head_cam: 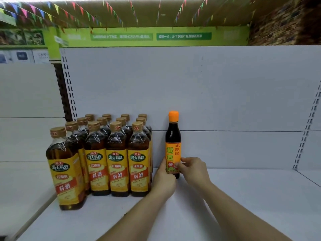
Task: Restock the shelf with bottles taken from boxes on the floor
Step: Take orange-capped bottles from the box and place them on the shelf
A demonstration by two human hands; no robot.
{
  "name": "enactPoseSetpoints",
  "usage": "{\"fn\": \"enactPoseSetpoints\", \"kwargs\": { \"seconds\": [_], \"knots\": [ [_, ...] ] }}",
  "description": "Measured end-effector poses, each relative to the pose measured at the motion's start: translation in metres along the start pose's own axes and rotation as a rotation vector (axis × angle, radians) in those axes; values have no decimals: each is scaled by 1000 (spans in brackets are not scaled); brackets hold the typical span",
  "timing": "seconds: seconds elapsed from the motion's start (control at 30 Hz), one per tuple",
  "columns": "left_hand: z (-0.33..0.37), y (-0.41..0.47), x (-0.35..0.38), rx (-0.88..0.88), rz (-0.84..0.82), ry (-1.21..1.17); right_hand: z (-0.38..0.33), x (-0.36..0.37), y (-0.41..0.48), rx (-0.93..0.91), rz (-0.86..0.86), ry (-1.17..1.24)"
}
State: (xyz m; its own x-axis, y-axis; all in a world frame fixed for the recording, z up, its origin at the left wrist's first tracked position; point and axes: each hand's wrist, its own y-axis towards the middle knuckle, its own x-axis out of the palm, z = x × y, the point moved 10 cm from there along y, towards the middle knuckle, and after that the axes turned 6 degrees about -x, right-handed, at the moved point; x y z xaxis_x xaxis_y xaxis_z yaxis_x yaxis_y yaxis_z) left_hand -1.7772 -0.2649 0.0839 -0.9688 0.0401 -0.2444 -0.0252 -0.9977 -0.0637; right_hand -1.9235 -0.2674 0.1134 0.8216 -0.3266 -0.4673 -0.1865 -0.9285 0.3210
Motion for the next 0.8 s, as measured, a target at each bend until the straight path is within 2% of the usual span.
{"fn": "enactPoseSetpoints", "kwargs": {
  "seconds": [0.43, 0.7, 0.8],
  "knots": [
    [-1, 12, -1, -43, 45, -113, 5, 11, 10, 23, 8, -27],
    [3, 10, -2, -37, 13, -25, 3, 13, 8, 55, -7, -24],
    [8, 4, -4, -67, 19, 14, 3, 12, 9, 88, -63, -55]
  ]
}}
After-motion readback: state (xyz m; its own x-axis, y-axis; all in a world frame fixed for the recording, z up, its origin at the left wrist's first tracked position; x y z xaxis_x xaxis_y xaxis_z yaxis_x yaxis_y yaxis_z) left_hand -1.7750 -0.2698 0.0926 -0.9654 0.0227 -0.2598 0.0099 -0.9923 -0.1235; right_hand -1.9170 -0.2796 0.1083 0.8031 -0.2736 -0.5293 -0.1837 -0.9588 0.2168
